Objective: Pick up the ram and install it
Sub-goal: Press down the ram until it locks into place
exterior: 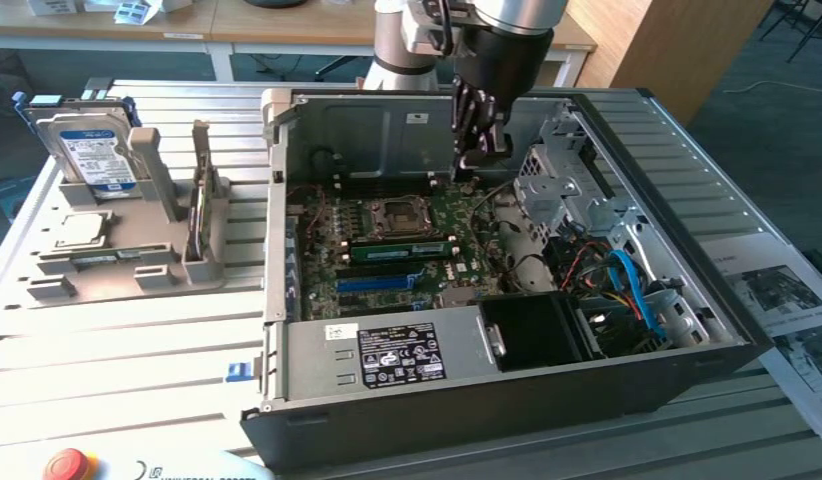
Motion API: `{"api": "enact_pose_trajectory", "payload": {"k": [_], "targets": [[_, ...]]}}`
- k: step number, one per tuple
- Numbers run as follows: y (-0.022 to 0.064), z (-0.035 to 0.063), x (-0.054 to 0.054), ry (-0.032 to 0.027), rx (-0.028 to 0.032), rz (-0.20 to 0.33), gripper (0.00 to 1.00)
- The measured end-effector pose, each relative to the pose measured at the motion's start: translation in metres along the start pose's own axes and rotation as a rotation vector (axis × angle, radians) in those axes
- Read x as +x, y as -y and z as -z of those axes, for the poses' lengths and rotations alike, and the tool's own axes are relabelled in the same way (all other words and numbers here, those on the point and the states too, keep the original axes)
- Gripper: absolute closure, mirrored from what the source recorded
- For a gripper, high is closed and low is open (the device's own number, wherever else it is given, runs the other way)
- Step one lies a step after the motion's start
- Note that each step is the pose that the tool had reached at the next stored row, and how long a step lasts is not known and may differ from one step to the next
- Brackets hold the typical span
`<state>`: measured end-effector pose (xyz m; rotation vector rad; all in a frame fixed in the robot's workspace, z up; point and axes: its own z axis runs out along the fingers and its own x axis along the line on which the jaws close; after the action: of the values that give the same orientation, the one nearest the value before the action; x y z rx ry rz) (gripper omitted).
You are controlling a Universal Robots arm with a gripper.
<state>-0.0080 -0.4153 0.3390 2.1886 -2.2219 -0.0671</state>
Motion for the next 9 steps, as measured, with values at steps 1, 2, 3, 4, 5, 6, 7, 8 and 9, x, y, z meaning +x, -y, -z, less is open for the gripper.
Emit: {"api": "enact_pose_trajectory", "payload": {"k": [1, 2, 3, 4, 5, 6, 7, 8, 9], "targets": [[0.0012, 0.0001, 0.0, 0.0, 0.0, 0.0, 0.89], [0.0021, 0.0001, -0.0001, 0.0, 0.0, 0.0, 0.89], [0.0022, 0.0001, 0.0, 0.0, 0.0, 0.0, 0.89], [0.0022, 0.0001, 0.0, 0.0, 0.0, 0.0, 0.89], [0.0022, 0.0001, 0.0, 0.0, 0.0, 0.0, 0.89], [0.0023, -0.0001, -0.0001, 0.0002, 0.0001, 0.0, 0.89], [0.0023, -0.0014, -0.0001, 0.0007, 0.0001, 0.0, 0.89], [0.0024, -0.0031, -0.0001, 0.0006, 0.0001, 0.0, 0.89], [0.0025, -0.0049, 0.0, 0.0006, 0.0002, 0.0, 0.89]]}}
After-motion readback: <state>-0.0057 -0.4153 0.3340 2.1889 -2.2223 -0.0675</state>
